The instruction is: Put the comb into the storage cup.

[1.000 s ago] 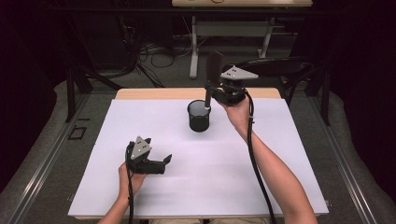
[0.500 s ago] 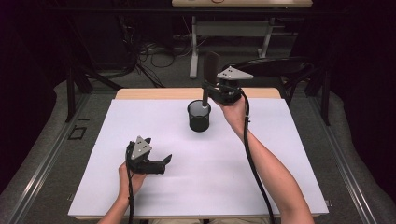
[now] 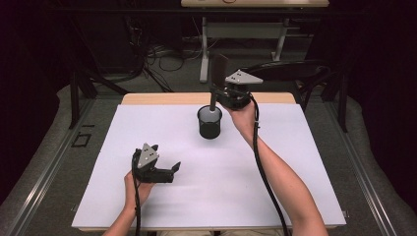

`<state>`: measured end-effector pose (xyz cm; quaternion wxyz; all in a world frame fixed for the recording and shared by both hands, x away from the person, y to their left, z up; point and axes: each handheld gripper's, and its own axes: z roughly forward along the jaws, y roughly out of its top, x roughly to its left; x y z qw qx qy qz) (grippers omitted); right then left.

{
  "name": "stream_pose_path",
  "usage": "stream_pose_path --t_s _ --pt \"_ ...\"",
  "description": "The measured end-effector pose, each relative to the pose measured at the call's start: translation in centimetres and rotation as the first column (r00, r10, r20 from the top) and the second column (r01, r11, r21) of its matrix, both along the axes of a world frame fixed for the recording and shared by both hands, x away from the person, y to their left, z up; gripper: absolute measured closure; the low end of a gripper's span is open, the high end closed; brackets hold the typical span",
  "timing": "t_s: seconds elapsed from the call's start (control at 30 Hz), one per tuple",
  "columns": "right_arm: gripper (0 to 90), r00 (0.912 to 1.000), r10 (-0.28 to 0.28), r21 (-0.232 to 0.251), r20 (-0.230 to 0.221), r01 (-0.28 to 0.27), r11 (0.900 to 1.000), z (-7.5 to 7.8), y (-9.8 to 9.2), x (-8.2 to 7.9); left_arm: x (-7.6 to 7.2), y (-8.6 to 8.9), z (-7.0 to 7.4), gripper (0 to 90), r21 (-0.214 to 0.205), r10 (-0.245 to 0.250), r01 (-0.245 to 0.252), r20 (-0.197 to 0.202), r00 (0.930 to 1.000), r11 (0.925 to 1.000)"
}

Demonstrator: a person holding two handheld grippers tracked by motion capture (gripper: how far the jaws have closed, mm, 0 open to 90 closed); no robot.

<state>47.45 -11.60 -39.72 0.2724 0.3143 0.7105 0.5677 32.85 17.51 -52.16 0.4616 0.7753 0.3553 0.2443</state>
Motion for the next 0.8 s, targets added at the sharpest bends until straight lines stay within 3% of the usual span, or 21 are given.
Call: stream_pose_path --t_s 0.8 --pt "73.1 0.9998 -0.005 -0.052 -0.02 0.004 0.9987 -1.9 1.1 1.2 0.0 0.0 0.0 0.2 0.0 0.001 -0.001 0.007 1.0 1.0"
